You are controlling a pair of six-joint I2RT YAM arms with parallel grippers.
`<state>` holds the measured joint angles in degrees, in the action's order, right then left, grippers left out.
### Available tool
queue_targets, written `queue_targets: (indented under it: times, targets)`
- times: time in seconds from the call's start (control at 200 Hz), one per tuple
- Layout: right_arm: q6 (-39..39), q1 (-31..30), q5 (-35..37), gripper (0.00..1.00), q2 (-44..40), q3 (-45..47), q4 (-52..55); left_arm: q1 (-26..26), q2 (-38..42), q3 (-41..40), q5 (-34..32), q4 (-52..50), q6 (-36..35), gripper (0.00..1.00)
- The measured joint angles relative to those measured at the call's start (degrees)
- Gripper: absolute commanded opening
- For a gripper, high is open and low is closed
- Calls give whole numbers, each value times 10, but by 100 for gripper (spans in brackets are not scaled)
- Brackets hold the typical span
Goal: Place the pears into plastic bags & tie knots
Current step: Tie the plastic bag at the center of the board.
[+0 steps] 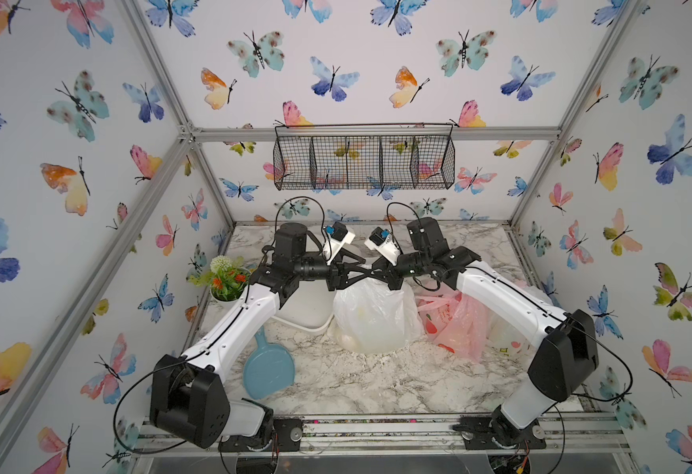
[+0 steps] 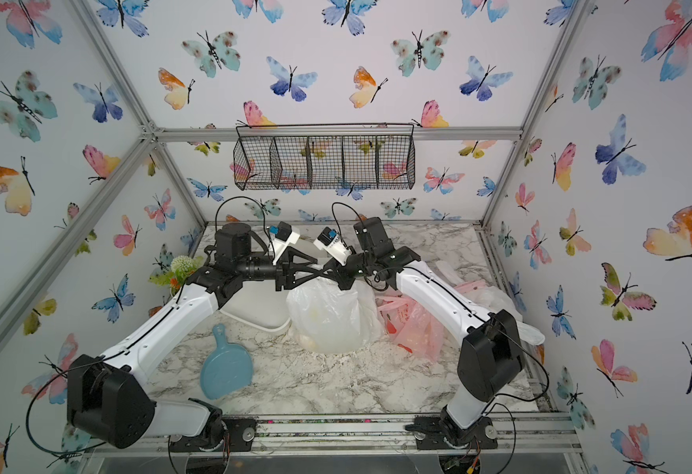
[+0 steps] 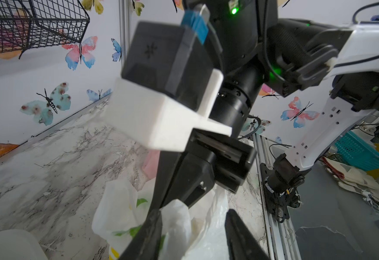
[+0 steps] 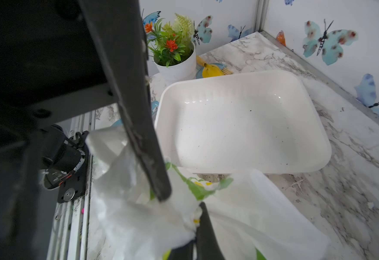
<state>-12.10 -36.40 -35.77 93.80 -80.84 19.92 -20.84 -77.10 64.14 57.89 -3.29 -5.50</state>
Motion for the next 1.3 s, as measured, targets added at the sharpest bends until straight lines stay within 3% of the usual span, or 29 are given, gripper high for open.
queue_targets:
  times: [0.095,0.26,0.365,0.516,0.571,0.661,0.831,0.966,1.006,1.081,1.171,1.301]
  targets:
    - [10,0,15,3,-25,43,-50,19,42,-62,0,41,23,81]
    - [16,0,26,3,-60,64,-110,29,61,-142,-11,92,46,78]
    - [16,0,28,3,-74,73,-139,17,51,-162,-29,119,55,67]
    - [27,0,49,3,-99,136,-228,-17,37,-168,-52,168,66,28]
    - [33,0,65,3,-113,182,-293,-31,39,-179,-57,198,76,19]
    - [48,-1,91,3,-130,262,-422,-57,46,-209,-62,254,104,10]
    - [81,-5,102,3,-129,330,-619,-125,52,-251,-80,342,163,8]
    - [101,-7,87,4,-129,337,-708,-181,51,-236,-105,383,180,10]
    - [108,-7,85,3,-129,345,-735,-191,50,-229,-106,390,182,16]
    - [116,-7,85,3,-129,357,-767,-204,50,-225,-105,390,183,35]
    - [122,-7,84,3,-129,365,-788,-199,55,-228,-107,359,172,52]
    - [129,-5,70,3,-129,381,-803,-146,99,-249,-104,297,169,60]
